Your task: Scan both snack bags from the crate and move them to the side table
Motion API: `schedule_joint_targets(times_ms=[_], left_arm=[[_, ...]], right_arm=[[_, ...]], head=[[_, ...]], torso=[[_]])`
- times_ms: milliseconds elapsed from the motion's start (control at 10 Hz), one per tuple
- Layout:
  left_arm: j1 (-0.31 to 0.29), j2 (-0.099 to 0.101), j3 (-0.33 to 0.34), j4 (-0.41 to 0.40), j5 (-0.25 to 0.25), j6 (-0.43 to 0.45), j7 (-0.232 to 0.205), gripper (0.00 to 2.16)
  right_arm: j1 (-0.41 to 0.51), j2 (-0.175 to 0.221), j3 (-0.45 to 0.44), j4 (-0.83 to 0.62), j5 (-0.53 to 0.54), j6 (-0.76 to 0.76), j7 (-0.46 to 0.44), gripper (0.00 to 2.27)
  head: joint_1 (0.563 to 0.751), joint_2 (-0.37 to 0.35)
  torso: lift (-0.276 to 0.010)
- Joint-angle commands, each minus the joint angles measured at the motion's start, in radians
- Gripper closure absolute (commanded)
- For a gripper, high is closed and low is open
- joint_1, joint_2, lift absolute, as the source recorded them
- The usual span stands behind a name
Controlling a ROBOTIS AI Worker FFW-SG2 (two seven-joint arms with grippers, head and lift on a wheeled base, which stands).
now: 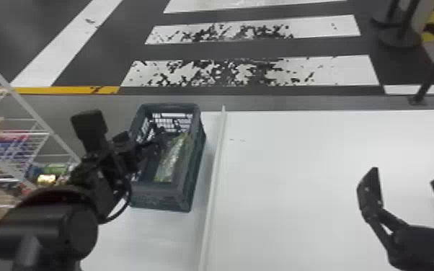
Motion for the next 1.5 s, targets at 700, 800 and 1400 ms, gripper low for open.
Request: schedule_joint_targets(times_ms=[700, 800, 1400], left_arm=[[-0.193, 0.002, -0.048, 0.146, -0.016, 0.304, 0.015, 0.11], [-0.199, 0.006, -0.049, 0.152, -0.027, 0.316, 0.021, 0.10], [-0.260, 0.012, -0.049, 0.189, -0.045, 0.497, 0.030, 0.10]], right_arm=[[-0.009, 0.000, 0.000, 0.029, -0.010, 0.046, -0.002, 0.07], [-0.010, -0.001, 0.002, 0.029, -0.010, 0.046, -0.002, 0.07], [-0.007, -0.001, 0.010, 0.020, -0.019, 0.046, -0.003, 0.07]], head=[[0.695, 0.160], [0.695, 0.161], [0.695, 0.192]], torso=[[-0.029], [-0.029], [-0.029]])
